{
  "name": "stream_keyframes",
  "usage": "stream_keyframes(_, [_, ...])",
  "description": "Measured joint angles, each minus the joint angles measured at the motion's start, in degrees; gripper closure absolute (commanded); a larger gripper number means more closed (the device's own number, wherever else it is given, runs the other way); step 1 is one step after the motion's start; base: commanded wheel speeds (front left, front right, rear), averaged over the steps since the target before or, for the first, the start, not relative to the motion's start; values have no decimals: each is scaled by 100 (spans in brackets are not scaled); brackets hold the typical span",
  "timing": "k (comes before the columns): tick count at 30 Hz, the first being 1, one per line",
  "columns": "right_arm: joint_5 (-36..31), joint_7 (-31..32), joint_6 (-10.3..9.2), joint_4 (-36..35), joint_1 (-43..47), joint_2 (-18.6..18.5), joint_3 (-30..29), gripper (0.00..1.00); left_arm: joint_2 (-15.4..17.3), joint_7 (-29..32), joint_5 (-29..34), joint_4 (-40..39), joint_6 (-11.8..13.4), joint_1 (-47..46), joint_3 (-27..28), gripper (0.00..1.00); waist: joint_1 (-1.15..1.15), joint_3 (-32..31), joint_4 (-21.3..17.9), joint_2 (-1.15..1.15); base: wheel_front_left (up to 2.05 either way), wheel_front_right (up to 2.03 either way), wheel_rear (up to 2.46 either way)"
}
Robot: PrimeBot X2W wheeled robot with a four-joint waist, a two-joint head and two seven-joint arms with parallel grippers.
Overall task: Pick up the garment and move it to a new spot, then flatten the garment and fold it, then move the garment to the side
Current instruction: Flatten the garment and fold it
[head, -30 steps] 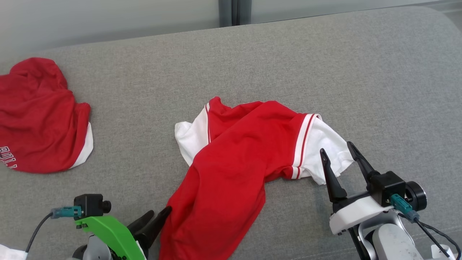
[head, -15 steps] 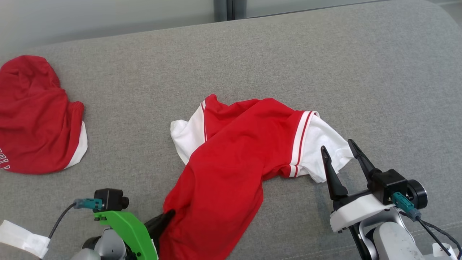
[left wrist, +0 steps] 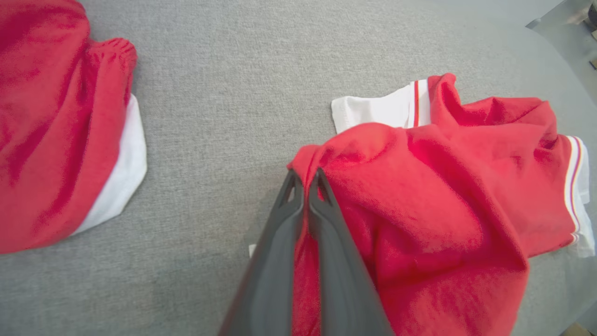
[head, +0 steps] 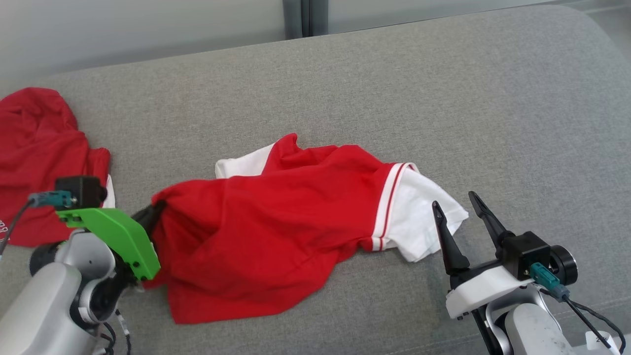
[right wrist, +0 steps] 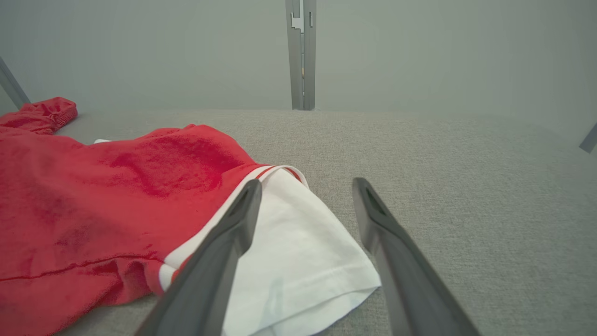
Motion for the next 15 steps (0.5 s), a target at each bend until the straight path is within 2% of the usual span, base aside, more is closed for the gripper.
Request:
stream_keyframes(6, [-27, 0, 0, 2, -1, -1, -9, 0, 93, -248, 512, 795, 320, -409, -22, 100, 0, -8, -144, 0, 0, 0, 0])
stream_keyframes(12, [-49, 0, 0, -2, 10, -2, -46, 0, -126, -891, 715, 1504, 208, -522, -94, 100, 0, 3, -225, 0, 0, 0, 0])
stream_keyframes(15, [-83, 0, 0, -5, 41, -1, -96, 0, -126, -1404, 1042, 1769, 218, -618, -156, 100, 0, 0, -176, 0, 0, 0, 0])
